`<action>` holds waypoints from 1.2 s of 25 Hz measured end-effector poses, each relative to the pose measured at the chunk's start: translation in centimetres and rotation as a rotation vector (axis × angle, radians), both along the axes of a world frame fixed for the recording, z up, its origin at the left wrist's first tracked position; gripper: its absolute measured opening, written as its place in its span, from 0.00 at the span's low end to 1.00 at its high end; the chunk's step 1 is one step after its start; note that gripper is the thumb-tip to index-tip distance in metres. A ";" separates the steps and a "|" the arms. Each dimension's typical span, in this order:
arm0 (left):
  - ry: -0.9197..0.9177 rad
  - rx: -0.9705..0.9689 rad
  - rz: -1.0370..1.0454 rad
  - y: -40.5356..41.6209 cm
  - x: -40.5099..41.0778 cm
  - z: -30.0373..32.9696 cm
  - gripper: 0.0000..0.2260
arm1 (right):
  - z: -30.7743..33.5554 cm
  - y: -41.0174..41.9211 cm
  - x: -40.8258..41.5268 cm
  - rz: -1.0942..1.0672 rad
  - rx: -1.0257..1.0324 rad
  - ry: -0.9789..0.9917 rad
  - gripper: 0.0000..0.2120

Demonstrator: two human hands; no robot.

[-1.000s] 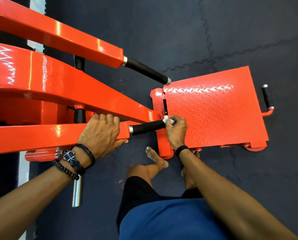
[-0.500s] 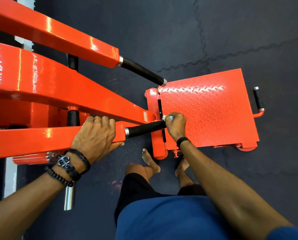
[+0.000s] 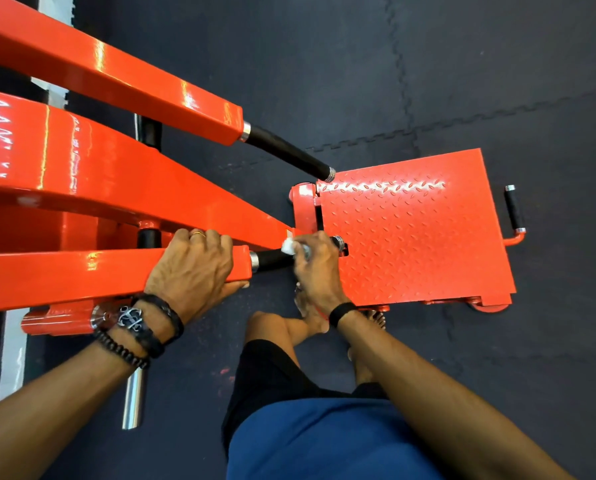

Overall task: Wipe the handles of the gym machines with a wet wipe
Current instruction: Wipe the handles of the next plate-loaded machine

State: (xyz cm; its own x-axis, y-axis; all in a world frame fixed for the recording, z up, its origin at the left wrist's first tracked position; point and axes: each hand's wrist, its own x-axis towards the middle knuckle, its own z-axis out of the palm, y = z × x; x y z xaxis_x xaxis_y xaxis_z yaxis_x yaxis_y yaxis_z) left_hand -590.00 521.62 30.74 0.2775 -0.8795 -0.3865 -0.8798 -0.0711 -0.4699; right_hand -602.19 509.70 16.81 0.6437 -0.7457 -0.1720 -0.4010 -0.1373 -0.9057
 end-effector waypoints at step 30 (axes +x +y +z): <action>-0.008 0.009 0.018 -0.1 0.0 0.0 0.26 | 0.5 7.5 -0.1 -0.399 0.215 -0.229 0.08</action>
State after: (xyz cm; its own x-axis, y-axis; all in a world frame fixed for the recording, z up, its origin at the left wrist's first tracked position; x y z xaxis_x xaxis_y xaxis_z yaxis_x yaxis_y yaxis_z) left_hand -590.01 521.49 30.72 0.2965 -0.8709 -0.3919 -0.8748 -0.0830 -0.4774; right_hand -602.24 517.16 17.33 0.3554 -0.9043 -0.2366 -0.1718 0.1856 -0.9675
